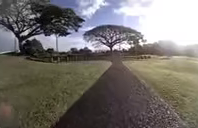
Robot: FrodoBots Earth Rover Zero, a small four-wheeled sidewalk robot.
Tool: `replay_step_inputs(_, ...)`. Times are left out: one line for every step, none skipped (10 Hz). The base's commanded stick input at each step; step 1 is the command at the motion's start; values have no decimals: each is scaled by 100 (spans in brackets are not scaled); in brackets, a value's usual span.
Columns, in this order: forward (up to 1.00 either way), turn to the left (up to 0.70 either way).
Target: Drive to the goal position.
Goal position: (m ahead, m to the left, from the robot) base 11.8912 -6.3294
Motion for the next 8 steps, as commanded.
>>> replay_step_inputs(45, -23)
replay_step_inputs(45, -23)
replay_step_inputs(45, -23)
replay_step_inputs(45, -23)
replay_step_inputs(45, -23)
replay_step_inputs(45, -23)
replay_step_inputs(45, -16)
replay_step_inputs(45, 0)
